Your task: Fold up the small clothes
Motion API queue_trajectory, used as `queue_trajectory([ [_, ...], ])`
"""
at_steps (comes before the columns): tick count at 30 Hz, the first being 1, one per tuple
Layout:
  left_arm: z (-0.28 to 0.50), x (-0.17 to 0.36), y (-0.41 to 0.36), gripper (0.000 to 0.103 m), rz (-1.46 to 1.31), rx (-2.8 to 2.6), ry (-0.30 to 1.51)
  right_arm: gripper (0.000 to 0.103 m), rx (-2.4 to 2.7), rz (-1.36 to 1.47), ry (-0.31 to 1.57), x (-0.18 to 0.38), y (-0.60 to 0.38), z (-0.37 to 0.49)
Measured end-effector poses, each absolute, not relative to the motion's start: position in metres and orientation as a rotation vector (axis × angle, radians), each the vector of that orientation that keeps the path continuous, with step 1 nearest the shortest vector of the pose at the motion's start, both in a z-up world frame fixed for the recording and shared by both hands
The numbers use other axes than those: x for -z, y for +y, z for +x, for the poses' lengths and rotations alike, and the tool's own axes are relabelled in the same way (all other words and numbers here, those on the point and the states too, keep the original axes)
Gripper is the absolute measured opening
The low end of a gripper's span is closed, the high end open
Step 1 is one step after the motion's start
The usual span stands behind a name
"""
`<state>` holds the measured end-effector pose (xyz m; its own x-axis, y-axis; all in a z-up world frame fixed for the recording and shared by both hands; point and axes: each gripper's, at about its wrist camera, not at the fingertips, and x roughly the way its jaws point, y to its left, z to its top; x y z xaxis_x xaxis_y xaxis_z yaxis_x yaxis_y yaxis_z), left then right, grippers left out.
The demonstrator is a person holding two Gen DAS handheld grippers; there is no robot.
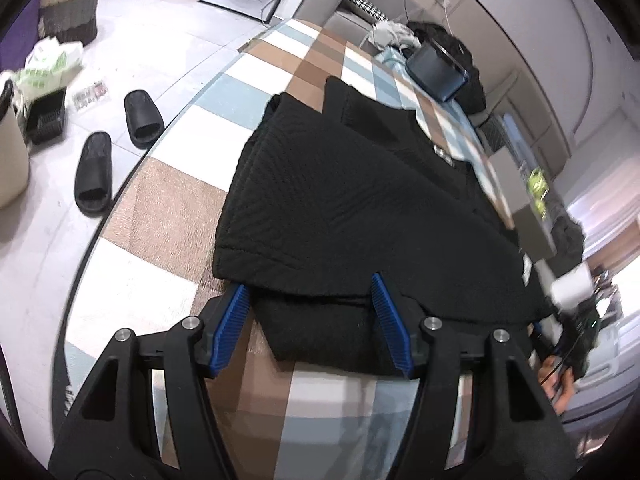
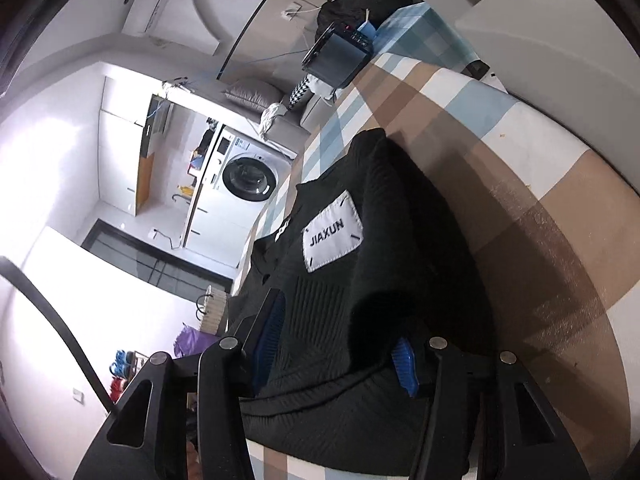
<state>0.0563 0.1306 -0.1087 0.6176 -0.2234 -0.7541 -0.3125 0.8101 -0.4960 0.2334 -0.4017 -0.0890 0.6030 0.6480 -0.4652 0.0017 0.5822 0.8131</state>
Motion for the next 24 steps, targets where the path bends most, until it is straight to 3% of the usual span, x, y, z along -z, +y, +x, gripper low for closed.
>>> queue_trajectory([
  [11,0.053,0.115,0.136,0.058,-0.665,-0.07,0.94,0.051,-0.413,0.833,0.881,0.09,-0.399,0.229],
  [15,0.042,0.109,0.152,0.058,-0.67,-0.167,0.871,0.051,-0.412,0.824,0.884,0.089,-0.399,0.229],
  [24,0.08,0.107,0.144,0.056,-0.673,-0.078,0.835,0.051,-0.41,0.823,0.875,0.087,-0.401,0.224],
])
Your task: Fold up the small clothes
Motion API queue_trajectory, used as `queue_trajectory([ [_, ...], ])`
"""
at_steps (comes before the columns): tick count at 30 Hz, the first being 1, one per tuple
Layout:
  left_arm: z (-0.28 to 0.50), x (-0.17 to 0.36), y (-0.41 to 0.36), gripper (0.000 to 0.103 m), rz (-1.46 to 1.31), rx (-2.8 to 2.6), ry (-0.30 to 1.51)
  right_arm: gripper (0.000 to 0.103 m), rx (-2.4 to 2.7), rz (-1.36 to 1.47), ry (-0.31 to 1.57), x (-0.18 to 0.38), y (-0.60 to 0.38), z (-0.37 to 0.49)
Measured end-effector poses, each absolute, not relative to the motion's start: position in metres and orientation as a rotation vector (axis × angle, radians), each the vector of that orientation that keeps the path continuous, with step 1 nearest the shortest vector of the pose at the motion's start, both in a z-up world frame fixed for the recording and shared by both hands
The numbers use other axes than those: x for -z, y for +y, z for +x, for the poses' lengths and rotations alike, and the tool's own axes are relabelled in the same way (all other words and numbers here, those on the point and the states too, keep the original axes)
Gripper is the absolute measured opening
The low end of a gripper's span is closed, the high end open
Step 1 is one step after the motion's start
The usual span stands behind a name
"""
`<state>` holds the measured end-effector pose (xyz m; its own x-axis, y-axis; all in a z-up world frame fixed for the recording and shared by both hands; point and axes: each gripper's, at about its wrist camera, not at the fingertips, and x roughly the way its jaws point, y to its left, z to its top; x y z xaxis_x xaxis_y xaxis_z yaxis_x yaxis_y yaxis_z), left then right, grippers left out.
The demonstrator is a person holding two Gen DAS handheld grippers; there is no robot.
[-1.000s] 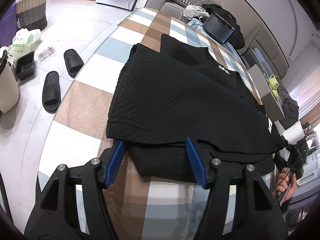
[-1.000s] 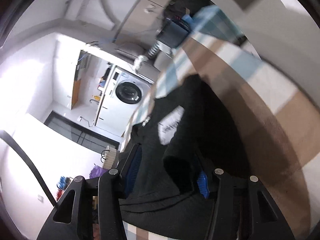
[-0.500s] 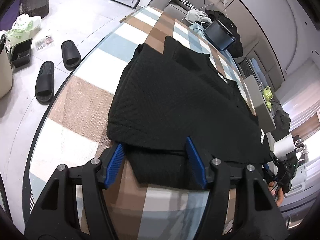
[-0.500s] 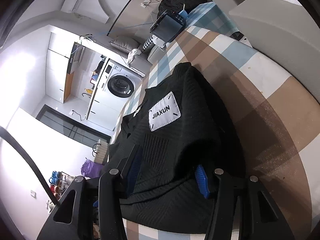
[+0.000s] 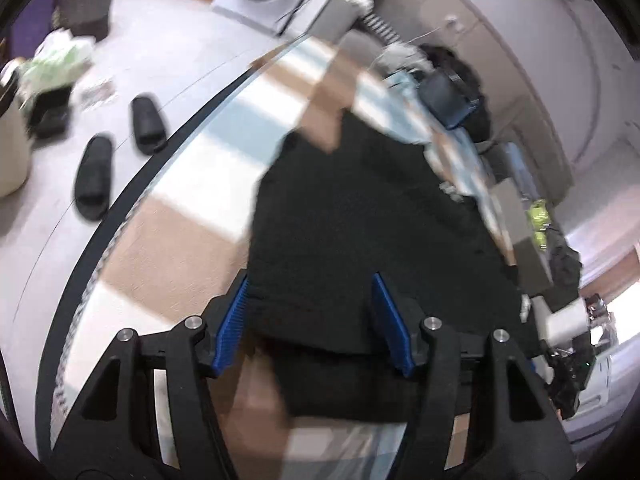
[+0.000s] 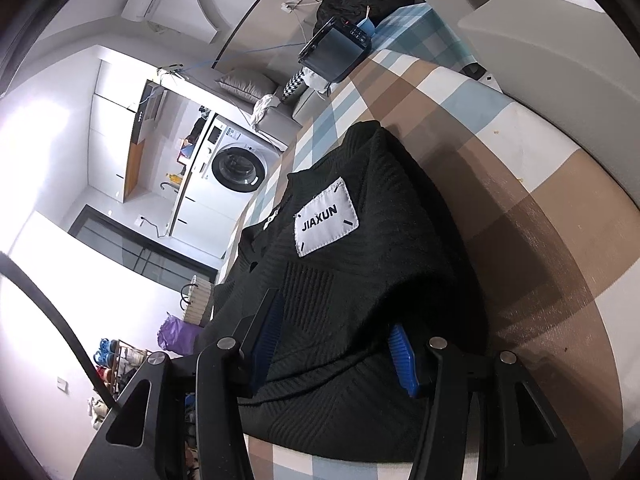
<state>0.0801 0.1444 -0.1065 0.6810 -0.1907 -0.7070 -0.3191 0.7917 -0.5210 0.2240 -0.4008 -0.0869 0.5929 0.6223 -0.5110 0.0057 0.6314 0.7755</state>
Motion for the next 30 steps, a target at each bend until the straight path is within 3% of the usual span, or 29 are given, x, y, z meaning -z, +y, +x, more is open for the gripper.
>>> queue_trajectory([
  [3,0.089,0.099,0.14,0.05,-0.659,-0.05,0.801,0.051,-0.401,0.818,0.869,0.086,-0.403,0.223],
  [7,0.102,0.106,0.144,0.018,-0.68,-0.091,0.826,0.051,-0.39,0.85,0.87,0.091,-0.405,0.229],
  [9,0.106,0.107,0.149,0.014,-0.692,-0.108,0.808,0.048,-0.381,0.872,0.866,0.093,-0.406,0.233],
  [12,0.112,0.103,0.153,0.012,-0.697,-0.118,0.774,0.013,-0.327,0.867,0.907,0.099,-0.404,0.245],
  [13,0.114,0.1,0.155,0.012,-0.699,-0.116,0.763,0.006,-0.316,0.861,0.91,0.099,-0.404,0.248],
  [23,0.191,0.05,0.156,0.012,-0.643,-0.04,0.685,0.005,-0.384,0.853,0.727,0.031,-0.405,0.308],
  [30,0.193,0.059,0.165,0.012,-0.636,-0.074,0.745,0.005,-0.389,0.77,0.755,0.019,-0.393,0.321],
])
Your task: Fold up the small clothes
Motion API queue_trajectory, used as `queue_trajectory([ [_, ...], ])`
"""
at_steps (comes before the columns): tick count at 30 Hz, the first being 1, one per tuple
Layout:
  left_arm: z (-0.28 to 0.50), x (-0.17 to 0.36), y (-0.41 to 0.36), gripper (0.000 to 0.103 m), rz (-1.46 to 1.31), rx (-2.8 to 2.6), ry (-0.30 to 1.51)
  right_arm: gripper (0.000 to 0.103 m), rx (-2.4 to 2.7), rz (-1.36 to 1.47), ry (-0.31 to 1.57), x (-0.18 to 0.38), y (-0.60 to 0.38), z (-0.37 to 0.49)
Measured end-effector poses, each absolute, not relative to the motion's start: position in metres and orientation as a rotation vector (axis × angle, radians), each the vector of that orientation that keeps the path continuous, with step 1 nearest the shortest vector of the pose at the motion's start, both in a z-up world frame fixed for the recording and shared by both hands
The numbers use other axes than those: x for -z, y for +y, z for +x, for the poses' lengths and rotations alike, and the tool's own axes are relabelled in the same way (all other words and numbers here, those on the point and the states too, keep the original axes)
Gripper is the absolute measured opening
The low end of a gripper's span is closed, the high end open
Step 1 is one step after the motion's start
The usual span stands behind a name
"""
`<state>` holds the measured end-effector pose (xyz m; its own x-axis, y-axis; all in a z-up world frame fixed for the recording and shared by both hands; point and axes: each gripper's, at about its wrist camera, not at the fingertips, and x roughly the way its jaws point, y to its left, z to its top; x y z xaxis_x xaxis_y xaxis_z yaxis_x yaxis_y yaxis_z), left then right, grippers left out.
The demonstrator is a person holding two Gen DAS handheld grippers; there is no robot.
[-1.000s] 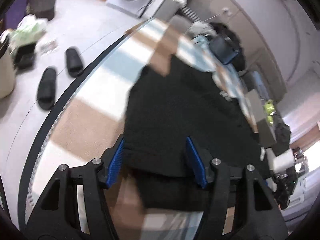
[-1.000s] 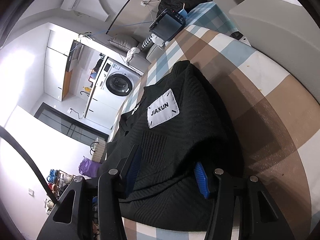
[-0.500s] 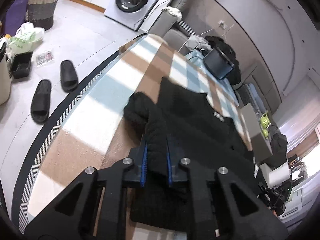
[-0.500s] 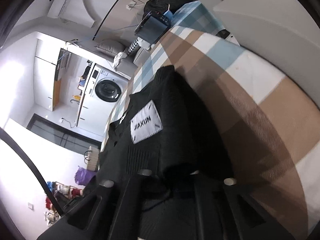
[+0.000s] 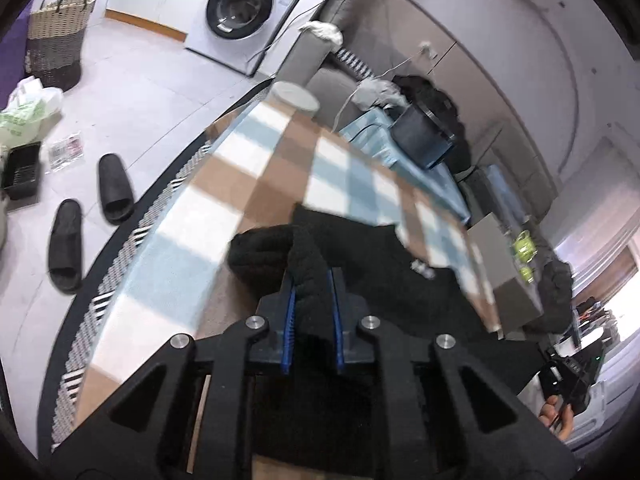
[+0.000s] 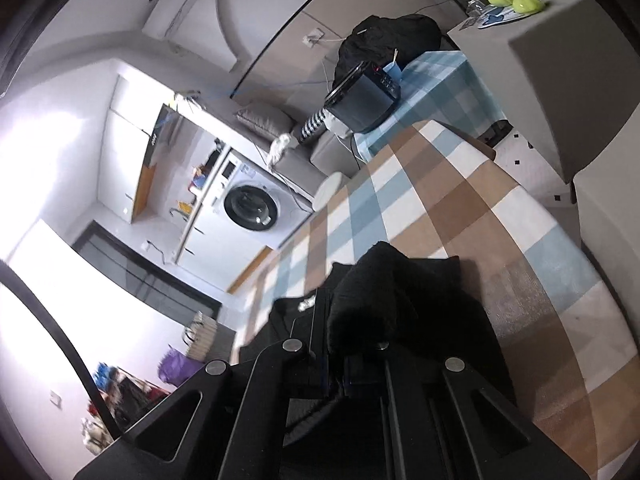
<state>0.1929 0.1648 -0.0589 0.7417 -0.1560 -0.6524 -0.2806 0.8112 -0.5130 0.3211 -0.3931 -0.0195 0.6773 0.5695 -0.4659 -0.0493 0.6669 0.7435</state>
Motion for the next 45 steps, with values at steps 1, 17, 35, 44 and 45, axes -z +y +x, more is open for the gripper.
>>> queue_trajectory([
  [1,0.189,0.063,0.165,0.012,-0.628,-0.076,0.76,0.005,-0.389,0.763,0.766,0.022,-0.393,0.319],
  [17,0.116,0.12,0.131,0.056,-0.444,-0.102,0.961,0.006,-0.31,0.784,0.924,0.082,-0.402,0.263],
  [35,0.063,0.12,0.098,0.05,-0.276,-0.159,1.005,0.007,-0.319,0.77,0.928,0.08,-0.398,0.267],
  [44,0.095,0.117,0.122,0.058,-0.352,-0.14,0.981,0.008,-0.33,0.776,0.921,0.08,-0.397,0.263],
  [45,0.098,0.117,0.119,0.058,-0.333,-0.143,0.975,0.008,-0.328,0.778,0.92,0.08,-0.398,0.263],
])
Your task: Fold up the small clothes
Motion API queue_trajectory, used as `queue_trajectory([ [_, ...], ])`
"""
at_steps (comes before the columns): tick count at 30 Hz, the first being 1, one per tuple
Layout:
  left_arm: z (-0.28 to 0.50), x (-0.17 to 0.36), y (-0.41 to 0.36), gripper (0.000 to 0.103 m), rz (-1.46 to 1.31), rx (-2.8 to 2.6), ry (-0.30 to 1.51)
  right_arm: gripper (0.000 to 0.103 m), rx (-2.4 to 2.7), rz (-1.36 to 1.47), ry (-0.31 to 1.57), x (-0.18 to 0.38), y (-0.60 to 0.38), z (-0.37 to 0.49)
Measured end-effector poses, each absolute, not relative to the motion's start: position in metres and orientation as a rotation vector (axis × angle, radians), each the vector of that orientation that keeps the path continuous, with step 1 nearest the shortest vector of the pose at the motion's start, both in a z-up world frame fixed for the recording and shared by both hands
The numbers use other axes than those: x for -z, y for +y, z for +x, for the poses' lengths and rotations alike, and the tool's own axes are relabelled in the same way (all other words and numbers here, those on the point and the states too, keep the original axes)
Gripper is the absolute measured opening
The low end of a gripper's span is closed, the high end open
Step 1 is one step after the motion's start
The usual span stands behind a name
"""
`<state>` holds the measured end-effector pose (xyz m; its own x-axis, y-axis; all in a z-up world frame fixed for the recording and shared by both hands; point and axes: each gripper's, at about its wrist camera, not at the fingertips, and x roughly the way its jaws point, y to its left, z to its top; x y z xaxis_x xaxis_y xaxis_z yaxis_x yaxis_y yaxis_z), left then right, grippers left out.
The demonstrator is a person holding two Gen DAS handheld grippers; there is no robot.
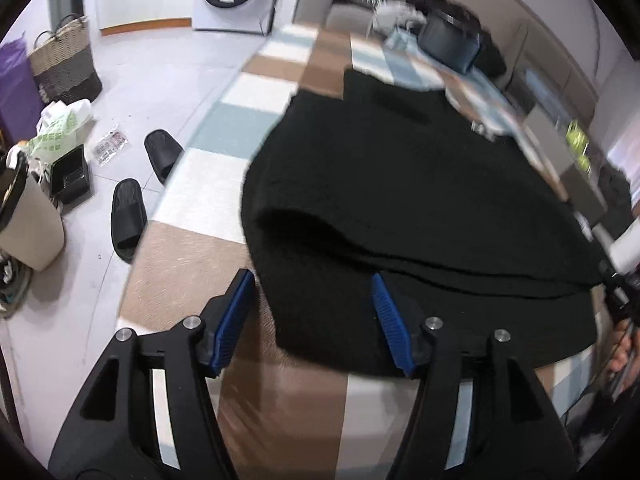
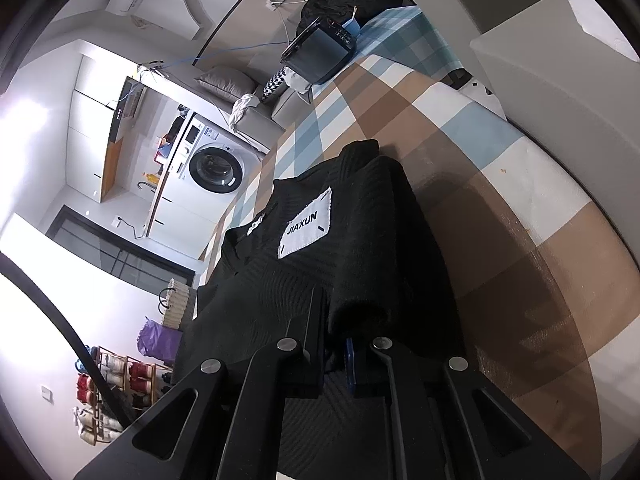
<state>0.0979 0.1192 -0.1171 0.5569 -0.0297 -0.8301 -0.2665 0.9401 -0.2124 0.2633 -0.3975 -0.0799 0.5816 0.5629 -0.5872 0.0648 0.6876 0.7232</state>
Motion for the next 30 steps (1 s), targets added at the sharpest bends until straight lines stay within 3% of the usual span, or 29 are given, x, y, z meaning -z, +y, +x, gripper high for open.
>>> queue_trajectory([
  [1,0.102,0.117,0.115,0.056,-0.308,-0.136,0.968,0.008,-0.328,0.781,0.918,0.08,-0.398,0.263],
  [2,0.103,0.117,0.112,0.041,-0.296,-0.12,0.968,0.008,-0.327,0.782,0.917,0.08,-0.399,0.262],
  [5,0.099,0.117,0.106,0.021,-0.3,-0.105,0.937,0.008,-0.324,0.785,0.916,0.081,-0.4,0.262],
  [8,0.088,0.115,0.099,0.017,-0.311,-0.111,0.929,0.008,-0.329,0.78,0.923,0.083,-0.398,0.264],
  [12,0.061,0.113,0.092,0.017,-0.343,-0.108,0.944,0.008,-0.339,0.774,0.935,0.084,-0.397,0.267],
  [15,0.041,0.11,0.095,0.025,-0.393,-0.124,0.937,0.009,-0.358,0.775,0.939,0.085,-0.397,0.267],
  [20,0.029,0.097,0.119,0.053,-0.508,-0.142,0.869,0.009,-0.376,0.783,0.939,0.087,-0.397,0.266],
  [30,0.063,0.071,0.112,0.057,-0.432,-0.056,0.812,0.01,-0.368,0.8,0.929,0.086,-0.4,0.262],
])
